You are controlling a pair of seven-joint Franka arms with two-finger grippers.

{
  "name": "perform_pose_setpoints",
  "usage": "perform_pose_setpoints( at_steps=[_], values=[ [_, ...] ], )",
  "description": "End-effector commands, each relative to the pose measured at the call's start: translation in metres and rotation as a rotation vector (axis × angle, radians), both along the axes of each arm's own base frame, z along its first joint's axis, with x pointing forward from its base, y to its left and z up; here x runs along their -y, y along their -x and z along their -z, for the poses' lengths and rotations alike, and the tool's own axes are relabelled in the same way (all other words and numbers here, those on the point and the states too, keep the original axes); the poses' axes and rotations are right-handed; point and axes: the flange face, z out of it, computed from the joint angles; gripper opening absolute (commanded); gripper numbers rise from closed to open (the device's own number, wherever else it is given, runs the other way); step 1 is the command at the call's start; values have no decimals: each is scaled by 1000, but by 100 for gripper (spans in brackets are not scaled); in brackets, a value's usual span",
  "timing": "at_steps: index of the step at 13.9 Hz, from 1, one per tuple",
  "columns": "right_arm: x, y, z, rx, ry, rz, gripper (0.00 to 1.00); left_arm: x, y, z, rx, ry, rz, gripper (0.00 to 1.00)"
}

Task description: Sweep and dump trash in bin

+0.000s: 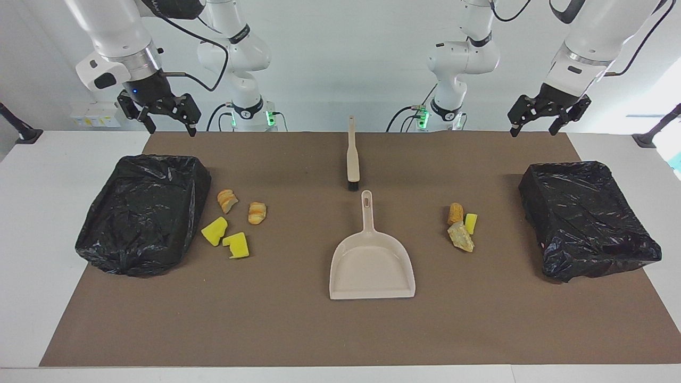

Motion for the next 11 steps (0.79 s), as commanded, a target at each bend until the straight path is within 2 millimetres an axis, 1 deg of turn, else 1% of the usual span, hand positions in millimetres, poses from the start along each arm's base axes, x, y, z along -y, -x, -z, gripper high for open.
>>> perform_pose_setpoints(
  at_steps=[1, 4, 9, 11],
  values=[
    [1, 5, -1, 2, -21, -10, 100, -1, 2, -4, 4, -4, 3, 100],
    [0, 5, 0, 0, -21, -11, 100, -1, 2, -4, 4, -4, 3, 100],
    [4, 4, 0, 5, -10, -6, 100, -1, 1, -4, 6, -4, 1, 100],
    [-7, 7, 2, 1, -4, -31, 100, 1, 2, -4, 4, -3, 2, 100]
  ],
)
